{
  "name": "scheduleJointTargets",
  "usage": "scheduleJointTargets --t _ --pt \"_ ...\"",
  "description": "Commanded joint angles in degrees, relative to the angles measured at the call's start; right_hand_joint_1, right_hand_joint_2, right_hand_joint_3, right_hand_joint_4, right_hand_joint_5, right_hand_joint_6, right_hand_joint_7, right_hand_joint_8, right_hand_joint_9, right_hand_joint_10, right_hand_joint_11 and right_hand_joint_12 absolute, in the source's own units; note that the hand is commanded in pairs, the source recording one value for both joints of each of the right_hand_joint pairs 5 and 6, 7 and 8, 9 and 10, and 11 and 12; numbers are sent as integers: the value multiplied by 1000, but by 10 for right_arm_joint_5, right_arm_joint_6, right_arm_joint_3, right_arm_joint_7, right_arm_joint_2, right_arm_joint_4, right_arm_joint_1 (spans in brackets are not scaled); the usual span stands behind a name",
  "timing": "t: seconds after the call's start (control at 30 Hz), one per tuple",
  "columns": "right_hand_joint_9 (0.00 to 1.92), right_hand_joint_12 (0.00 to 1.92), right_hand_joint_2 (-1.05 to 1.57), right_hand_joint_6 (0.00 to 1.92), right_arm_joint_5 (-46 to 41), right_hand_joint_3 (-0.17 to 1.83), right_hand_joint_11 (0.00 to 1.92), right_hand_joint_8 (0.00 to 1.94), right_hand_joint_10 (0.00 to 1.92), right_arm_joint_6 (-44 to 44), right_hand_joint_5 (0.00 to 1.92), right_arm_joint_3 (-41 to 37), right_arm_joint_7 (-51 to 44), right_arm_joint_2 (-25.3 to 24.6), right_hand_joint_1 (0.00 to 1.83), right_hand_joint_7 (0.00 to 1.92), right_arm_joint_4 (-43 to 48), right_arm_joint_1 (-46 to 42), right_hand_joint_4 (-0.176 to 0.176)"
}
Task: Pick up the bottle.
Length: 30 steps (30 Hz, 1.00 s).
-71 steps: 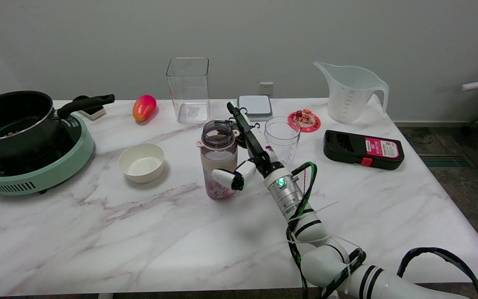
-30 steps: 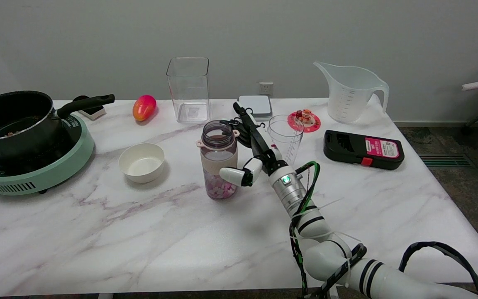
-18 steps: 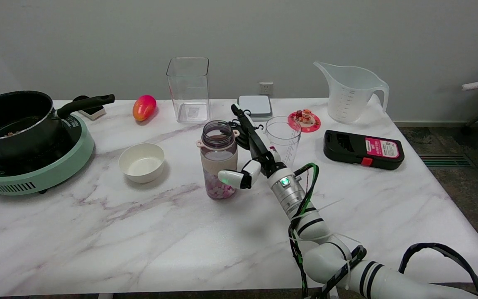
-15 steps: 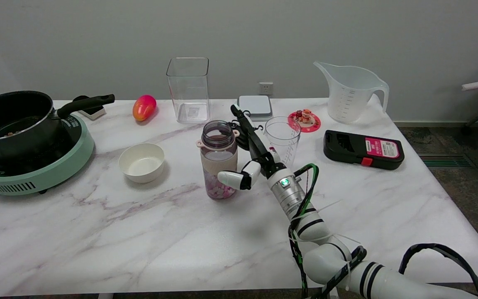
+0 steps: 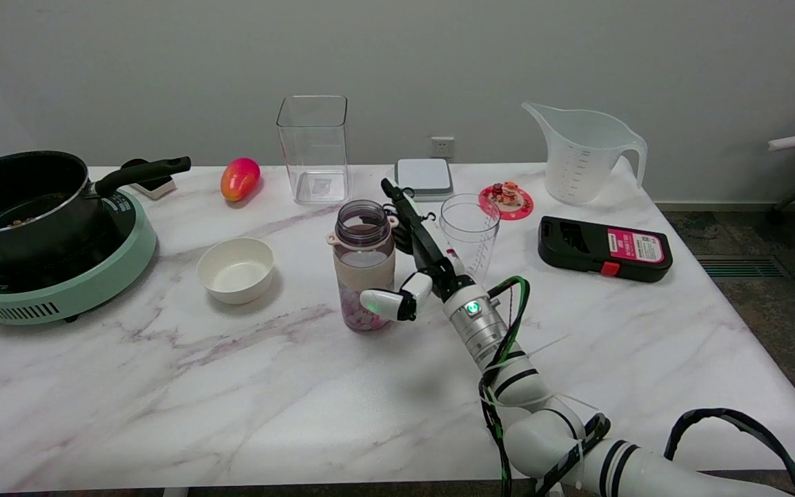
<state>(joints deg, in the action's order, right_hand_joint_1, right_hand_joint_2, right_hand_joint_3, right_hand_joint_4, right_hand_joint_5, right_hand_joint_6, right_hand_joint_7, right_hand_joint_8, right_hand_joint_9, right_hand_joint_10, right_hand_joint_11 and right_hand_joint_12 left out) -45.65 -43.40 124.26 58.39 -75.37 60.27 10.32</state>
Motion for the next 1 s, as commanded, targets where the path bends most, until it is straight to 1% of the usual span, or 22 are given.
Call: scheduleJointTargets --t 0.03,0.6,0.67,0.73,0.87,1.0 --pt "421 467 -538 39 6 1409 467 456 421 -1 39 3 3 -6 1237 456 -4 -2 0" --pt "425 470 -570 44 14 1374 470 462 425 4 44 10 3 -18 1239 462 -9 1 0" --pt "428 469 -557 47 14 1342 469 464 428 4 47 10 3 -19 1244 464 -10 2 0" --pt "438 459 -498 58 14 1257 459 472 438 4 58 10 3 -20 1265 472 -11 3 0" --pt "474 478 -351 94 14 1163 478 500 474 4 94 9 3 -20 1308 500 -12 3 0" --pt "512 635 -134 167 12 1104 635 629 512 4 167 8 3 -20 1339 629 -12 3 0"
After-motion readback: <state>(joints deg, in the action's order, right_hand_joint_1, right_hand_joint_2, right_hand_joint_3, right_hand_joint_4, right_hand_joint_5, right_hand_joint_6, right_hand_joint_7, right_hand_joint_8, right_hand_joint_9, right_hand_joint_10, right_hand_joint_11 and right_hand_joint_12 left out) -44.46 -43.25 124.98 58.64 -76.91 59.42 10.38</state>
